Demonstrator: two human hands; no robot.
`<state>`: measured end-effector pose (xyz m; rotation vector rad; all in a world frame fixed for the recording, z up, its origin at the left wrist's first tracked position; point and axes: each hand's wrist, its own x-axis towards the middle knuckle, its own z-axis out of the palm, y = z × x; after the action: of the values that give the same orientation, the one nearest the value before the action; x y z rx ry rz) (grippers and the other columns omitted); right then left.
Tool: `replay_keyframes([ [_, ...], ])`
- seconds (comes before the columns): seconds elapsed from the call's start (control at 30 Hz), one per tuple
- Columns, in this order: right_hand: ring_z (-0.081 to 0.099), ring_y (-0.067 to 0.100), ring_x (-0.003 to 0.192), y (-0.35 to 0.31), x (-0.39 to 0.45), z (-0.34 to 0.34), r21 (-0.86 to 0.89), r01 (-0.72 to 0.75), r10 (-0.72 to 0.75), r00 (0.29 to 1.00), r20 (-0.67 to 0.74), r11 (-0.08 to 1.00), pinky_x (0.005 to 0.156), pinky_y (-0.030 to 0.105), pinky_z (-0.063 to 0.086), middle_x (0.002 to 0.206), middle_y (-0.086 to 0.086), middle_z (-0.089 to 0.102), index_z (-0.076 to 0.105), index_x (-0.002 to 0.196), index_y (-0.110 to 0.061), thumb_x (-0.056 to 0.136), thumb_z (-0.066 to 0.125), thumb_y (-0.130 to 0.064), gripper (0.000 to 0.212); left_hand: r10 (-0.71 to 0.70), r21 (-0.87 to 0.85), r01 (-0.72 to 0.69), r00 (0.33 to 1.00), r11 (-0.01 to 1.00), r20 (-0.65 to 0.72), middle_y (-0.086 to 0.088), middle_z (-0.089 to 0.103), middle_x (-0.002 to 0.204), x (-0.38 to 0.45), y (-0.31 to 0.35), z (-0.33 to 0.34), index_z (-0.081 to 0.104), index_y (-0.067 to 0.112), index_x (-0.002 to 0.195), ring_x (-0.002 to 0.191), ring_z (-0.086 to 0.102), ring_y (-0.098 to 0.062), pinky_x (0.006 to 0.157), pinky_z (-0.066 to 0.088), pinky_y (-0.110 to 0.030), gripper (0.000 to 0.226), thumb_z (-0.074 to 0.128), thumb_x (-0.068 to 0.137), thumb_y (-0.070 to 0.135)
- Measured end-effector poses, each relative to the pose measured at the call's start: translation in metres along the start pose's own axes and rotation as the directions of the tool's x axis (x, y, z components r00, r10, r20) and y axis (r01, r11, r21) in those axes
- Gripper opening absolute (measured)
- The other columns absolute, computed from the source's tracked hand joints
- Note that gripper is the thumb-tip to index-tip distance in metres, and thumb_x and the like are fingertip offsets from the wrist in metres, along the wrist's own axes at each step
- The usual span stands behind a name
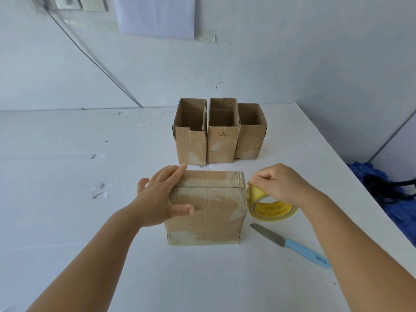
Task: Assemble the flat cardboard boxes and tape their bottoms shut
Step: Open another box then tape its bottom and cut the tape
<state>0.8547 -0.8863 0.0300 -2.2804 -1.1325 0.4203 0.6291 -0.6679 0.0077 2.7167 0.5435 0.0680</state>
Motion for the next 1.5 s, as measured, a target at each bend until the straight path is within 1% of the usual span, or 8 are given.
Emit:
replay_keyframes([
  [0.43, 0.039, 0.012, 0.052, 0.007, 0.006, 0.017, 0.01, 0.052, -0.052, 0.999, -0.003, 0.999, 0.055, 0.03, 0.036, 0.055, 0.003, 0.045, 0.056, 0.067, -0.008, 0.089, 0.051, -0.039, 0.039, 0.102, 0.367, -0.174, 0.973, 0.914, 0.208, -0.007, -0.023, 0.156, 0.026, 0.078, 0.014, -0.021, 0.021, 0.147, 0.141, -0.026, -0.021, 0.11, -0.017, -0.051, 0.114, 0.001, 0.058, 0.089],
  [0.67, 0.049, 0.018, 0.06, 0.006, 0.007, 0.016, -0.086, 0.089, -0.09, 0.996, -0.006, 0.992, 0.057, 0.036, 0.041, 0.06, -0.002, 0.055, 0.056, 0.063, -0.024, 0.091, 0.044, -0.037, 0.033, 0.172, 0.358, -0.228, 0.968, 0.905, 0.182, -0.009, 0.019, 0.152, 0.066, 0.123, 0.03, -0.003, 0.011, 0.151, 0.141, 0.012, -0.029, 0.115, 0.008, -0.05, 0.104, 0.019, 0.077, 0.082],
  [0.77, 0.054, 0.014, 0.064, 0.017, 0.006, 0.011, 0.182, 0.007, -0.024, 0.995, 0.093, 0.983, 0.067, 0.035, 0.046, 0.069, 0.0, 0.061, 0.065, 0.071, -0.037, 0.084, 0.04, -0.052, 0.032, 0.184, 0.35, -0.215, 0.975, 0.912, 0.122, -0.004, 0.036, 0.132, 0.07, 0.118, 0.029, 0.007, 0.023, 0.15, 0.127, 0.028, -0.026, 0.107, 0.02, -0.044, 0.099, 0.025, 0.073, 0.083],
  [0.9, 0.067, 0.014, 0.078, 0.055, -0.007, 0.01, 0.539, -0.25, 0.163, 0.965, 0.205, 0.804, 0.089, 0.036, 0.046, 0.079, 0.004, 0.071, 0.071, 0.075, -0.019, 0.083, 0.038, -0.066, 0.057, 0.157, 0.255, -0.179, 0.982, 0.95, 0.104, 0.003, 0.039, 0.125, 0.072, 0.114, 0.028, 0.023, 0.032, 0.143, 0.124, 0.029, -0.019, 0.104, 0.019, -0.04, 0.103, 0.009, 0.059, 0.091],
  [1.07, 0.053, 0.013, 0.062, 0.071, -0.007, 0.03, 0.9, -0.214, 0.127, 0.976, 0.179, 0.379, 0.065, 0.027, 0.045, 0.06, 0.001, 0.055, 0.064, 0.071, -0.017, 0.085, 0.056, -0.043, 0.03, 0.131, 0.16, -0.133, 0.991, 0.978, 0.024, 0.013, 0.043, 0.135, 0.079, 0.11, 0.035, 0.037, 0.039, 0.134, 0.123, 0.033, -0.013, 0.097, 0.018, -0.036, 0.057, 0.021, 0.088, 0.067],
  [1.13, 0.051, 0.007, 0.055, 0.07, -0.003, 0.025, 0.86, -0.178, 0.092, 0.984, 0.152, 0.478, 0.056, 0.021, 0.043, 0.059, -0.006, 0.054, 0.063, 0.073, -0.021, 0.082, 0.063, -0.043, 0.024, 0.126, 0.156, -0.13, 0.991, 0.979, 0.034, 0.014, 0.044, 0.134, 0.079, 0.109, 0.037, 0.037, 0.043, 0.133, 0.122, 0.033, -0.013, 0.096, 0.017, -0.035, 0.047, 0.029, 0.09, 0.06],
  [1.23, 0.047, -0.001, 0.05, 0.078, 0.001, 0.018, 0.391, -0.159, 0.137, 0.987, 0.082, 0.906, 0.054, 0.02, 0.039, 0.058, -0.015, 0.052, 0.062, 0.073, -0.024, 0.08, 0.069, -0.041, 0.019, 0.116, 0.136, -0.122, 0.992, 0.983, 0.053, 0.016, 0.042, 0.134, 0.079, 0.109, 0.036, 0.035, 0.047, 0.133, 0.122, 0.032, -0.014, 0.092, 0.014, -0.032, 0.045, 0.031, 0.09, 0.058],
  [1.5, 0.04, 0.01, 0.052, 0.087, -0.003, 0.018, 0.269, -0.097, 0.091, 0.995, 0.035, 0.958, 0.056, 0.028, 0.034, 0.054, -0.009, 0.044, 0.057, 0.07, -0.026, 0.091, 0.053, -0.039, 0.025, 0.118, 0.158, -0.17, 0.948, 0.973, 0.295, 0.02, 0.05, 0.13, 0.102, 0.128, 0.014, 0.033, 0.042, 0.138, 0.128, 0.03, -0.014, 0.101, 0.016, -0.04, 0.054, 0.049, 0.086, 0.047],
])
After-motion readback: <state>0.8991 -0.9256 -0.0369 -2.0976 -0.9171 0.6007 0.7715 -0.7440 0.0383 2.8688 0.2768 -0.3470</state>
